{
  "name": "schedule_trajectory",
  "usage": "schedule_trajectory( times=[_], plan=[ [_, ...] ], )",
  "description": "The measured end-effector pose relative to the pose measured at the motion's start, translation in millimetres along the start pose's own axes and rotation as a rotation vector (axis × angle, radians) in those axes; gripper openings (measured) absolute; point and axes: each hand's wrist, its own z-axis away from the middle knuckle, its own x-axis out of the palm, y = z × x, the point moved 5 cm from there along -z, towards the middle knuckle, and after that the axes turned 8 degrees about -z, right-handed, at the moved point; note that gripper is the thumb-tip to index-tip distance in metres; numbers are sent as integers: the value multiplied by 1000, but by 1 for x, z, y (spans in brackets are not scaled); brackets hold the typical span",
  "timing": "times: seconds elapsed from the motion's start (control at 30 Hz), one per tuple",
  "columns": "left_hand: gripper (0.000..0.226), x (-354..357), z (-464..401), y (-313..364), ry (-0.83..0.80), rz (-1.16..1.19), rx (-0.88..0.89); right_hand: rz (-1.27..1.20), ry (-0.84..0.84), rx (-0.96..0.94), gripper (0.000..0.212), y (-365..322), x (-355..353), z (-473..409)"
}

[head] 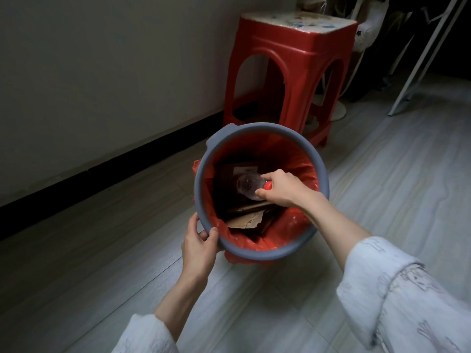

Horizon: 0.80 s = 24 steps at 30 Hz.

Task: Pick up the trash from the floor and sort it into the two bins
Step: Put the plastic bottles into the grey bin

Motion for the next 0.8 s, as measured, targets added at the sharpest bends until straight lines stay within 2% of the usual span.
schedule_trajectory(
  times=[0.2,0.33,0.5,0.63,0.8],
  plan=[
    [39,0,2,6,-7,43,10,73,27,-56,60,-16,38,1],
    [41,8,4,8,-47,23,36,106,-73,-95,77,-20,57,8],
    [40,11,8,15,-111,99,34,144,-140,-177,66,-12,68,31],
    [51,14,12,16,-167,128,9,151,-8,-222,66,-9,51,36],
    [63,26,19,14,-178,121,-6,-176,216,-225,48,21,18,55]
  ],
)
